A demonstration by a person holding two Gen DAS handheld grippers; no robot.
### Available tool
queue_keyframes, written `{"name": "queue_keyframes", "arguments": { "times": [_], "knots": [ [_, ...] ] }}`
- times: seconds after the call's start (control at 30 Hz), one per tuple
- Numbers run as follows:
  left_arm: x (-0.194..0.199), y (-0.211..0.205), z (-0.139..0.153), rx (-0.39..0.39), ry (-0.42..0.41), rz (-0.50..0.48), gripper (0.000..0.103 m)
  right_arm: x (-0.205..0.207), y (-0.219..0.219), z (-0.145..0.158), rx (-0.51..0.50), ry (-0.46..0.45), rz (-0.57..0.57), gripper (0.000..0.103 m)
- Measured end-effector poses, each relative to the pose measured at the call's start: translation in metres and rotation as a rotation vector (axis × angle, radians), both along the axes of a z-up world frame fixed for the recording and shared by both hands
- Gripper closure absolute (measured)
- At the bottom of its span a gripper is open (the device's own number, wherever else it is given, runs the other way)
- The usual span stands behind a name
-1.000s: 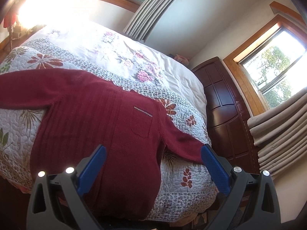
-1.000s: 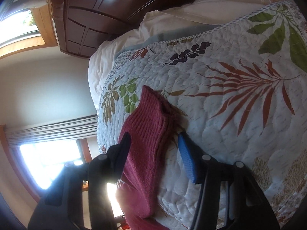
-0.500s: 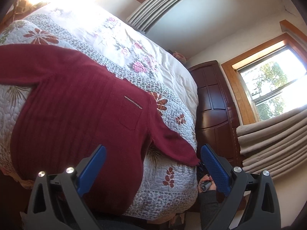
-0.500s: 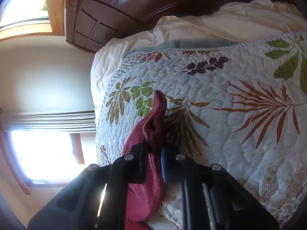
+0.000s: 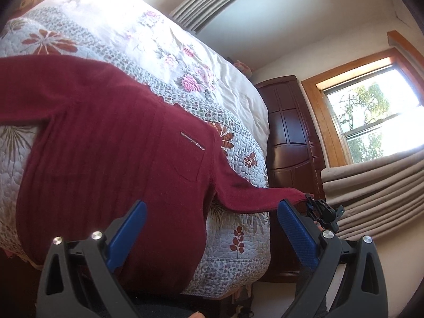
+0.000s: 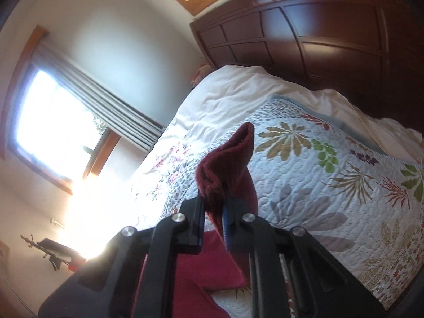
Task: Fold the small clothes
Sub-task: 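Fold the gripped sleeve across the sweater body with the right gripper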
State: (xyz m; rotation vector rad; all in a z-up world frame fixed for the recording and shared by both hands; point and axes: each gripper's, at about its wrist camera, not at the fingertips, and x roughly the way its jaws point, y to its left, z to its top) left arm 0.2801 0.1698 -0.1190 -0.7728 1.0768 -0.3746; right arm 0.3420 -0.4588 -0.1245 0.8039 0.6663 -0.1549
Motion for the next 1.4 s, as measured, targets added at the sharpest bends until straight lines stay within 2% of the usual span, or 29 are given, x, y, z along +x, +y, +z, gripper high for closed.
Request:
{"name": "queue_keyframes", "arguments": {
  "times": [0.13, 0.27, 0.4, 0.5, 0.6, 0.67, 0.77, 0.93, 1.0, 1.07, 1.13, 1.2, 1.3, 1.4],
  "knots": [
    [0.000, 0.016, -0.006, -0.066, 0.005, -0.025, 0.004, 0.016, 0.057, 0.027, -0.082, -0.018, 0.092, 0.093],
    [0.001, 0.028, -0.011, -0.175, -0.006, -0.064, 0.004, 0.035, 0.115, 0.041, -0.169, -0.021, 0.187, 0.093],
    [-0.002, 0.033, 0.002, -0.103, -0.107, -0.067, 0.004, 0.054, 0.171, 0.044, -0.216, -0.009, 0.282, 0.093],
    [-0.001, 0.046, 0.006, -0.077, -0.170, 0.020, 0.004, 0.066, 0.222, 0.039, -0.264, 0.009, 0.371, 0.093],
    [0.003, 0.059, 0.004, -0.077, -0.186, 0.075, 0.004, 0.077, 0.274, 0.024, -0.309, 0.039, 0.459, 0.093],
    [0.012, 0.066, -0.005, -0.072, -0.121, 0.098, 0.004, 0.083, 0.307, 0.007, -0.348, 0.066, 0.517, 0.093],
    [0.027, 0.073, -0.024, -0.144, -0.028, 0.101, 0.004, 0.087, 0.350, -0.024, -0.370, 0.111, 0.587, 0.093],
    [0.050, 0.069, -0.047, -0.154, 0.029, 0.095, 0.004, 0.093, 0.411, -0.077, -0.443, 0.198, 0.674, 0.093],
    [0.061, 0.065, -0.054, -0.163, 0.036, 0.085, 0.004, 0.094, 0.429, -0.093, -0.483, 0.223, 0.716, 0.093],
    [0.071, 0.062, -0.059, -0.148, 0.031, 0.085, 0.004, 0.092, 0.444, -0.108, -0.491, 0.257, 0.770, 0.087],
    [0.083, 0.057, -0.064, -0.116, 0.028, 0.087, 0.004, 0.085, 0.452, -0.115, -0.473, 0.268, 0.813, 0.075],
    [0.098, 0.053, -0.074, -0.136, 0.049, 0.083, 0.004, 0.075, 0.450, -0.110, -0.437, 0.263, 0.832, 0.068],
    [0.124, 0.045, -0.096, -0.232, 0.118, 0.062, 0.004, 0.051, 0.436, -0.094, -0.402, 0.248, 0.831, 0.063],
    [0.150, 0.026, -0.120, -0.235, 0.175, 0.021, 0.004, 0.018, 0.406, -0.081, -0.365, 0.250, 0.768, 0.056]
  ]
}}
